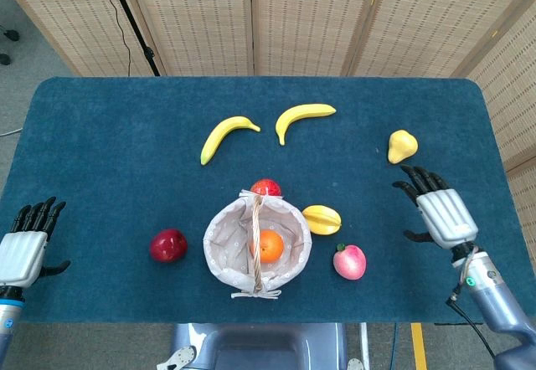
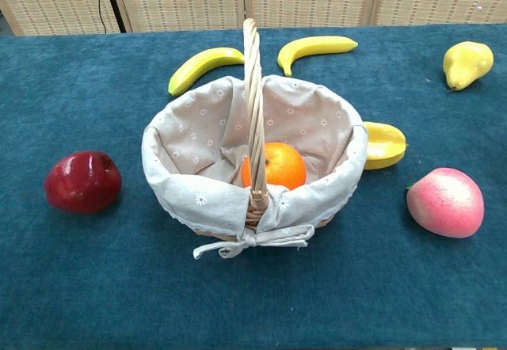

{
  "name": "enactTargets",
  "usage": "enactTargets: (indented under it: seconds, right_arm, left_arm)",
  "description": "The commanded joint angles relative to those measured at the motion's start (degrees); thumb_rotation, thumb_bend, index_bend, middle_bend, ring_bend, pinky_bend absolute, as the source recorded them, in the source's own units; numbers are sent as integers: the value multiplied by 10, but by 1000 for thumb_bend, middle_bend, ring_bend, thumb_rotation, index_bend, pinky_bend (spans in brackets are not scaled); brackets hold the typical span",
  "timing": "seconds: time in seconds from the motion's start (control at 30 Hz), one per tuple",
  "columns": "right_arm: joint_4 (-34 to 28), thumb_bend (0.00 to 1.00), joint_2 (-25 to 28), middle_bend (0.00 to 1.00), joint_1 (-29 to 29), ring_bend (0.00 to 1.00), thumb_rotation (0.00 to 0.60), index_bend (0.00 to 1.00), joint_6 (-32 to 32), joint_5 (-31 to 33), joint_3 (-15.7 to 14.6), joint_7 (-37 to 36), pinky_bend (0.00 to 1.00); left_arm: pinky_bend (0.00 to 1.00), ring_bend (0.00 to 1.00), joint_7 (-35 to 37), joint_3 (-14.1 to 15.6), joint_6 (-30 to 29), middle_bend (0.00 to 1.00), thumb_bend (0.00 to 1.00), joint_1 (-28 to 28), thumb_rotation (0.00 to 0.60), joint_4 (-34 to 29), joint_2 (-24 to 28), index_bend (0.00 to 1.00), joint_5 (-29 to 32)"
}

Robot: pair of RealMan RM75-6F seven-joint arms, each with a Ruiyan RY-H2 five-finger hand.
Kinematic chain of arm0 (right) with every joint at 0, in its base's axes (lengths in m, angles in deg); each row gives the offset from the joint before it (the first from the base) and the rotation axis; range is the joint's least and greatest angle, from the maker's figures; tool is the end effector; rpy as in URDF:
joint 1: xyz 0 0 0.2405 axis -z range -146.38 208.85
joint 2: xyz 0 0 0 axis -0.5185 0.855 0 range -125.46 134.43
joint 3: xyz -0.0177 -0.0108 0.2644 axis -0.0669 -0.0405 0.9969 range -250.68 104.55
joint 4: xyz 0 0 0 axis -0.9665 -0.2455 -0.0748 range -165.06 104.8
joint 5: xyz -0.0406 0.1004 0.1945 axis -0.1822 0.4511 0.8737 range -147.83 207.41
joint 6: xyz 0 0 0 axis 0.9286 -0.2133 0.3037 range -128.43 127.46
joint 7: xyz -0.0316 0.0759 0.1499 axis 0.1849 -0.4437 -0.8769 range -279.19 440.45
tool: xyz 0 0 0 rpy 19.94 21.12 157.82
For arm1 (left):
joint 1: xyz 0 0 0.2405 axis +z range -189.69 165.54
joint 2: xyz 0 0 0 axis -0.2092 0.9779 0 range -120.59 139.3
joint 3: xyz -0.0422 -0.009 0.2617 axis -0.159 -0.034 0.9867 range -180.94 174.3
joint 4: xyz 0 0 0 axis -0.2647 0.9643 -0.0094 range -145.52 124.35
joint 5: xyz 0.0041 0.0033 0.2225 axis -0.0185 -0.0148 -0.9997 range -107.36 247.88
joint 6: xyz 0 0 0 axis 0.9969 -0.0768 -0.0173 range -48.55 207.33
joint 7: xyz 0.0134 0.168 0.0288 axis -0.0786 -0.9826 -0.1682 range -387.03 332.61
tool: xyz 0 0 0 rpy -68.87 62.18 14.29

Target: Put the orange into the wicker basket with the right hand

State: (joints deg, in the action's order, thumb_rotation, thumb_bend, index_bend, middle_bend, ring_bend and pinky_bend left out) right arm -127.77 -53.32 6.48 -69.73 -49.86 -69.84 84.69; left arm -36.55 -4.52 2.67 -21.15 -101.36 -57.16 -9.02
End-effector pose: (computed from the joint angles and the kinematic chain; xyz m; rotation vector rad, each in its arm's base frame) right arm -0.2574 -0.3093 0.1440 1.6705 -0.8362 0.8715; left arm -0.3402 0.2255 0.1197 -1.4798 -0.9210 -0.6872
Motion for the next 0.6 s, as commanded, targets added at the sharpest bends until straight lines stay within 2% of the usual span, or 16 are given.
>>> enactTargets:
  seconds: [0.03,0.33,0.6]
  right_arm:
    - [39,1,-3,67,49,72,600,222,-52,10,-15,-3,139]
    - [88,100,-23,78,110,79,600,245,-116,26,-14,-4,139]
    - [111,145,-44,81,139,84,600,246,-143,30,-8,-5,139]
  left_arm:
    - [0,0,-1,0,-5,0,0,2,600,-3,2,0,-3]
    - [0,0,-6,1,-13,0,0,5,600,-12,4,0,-11]
    - [0,0,-6,0,-9,0,0,5,600,-8,4,0,-6]
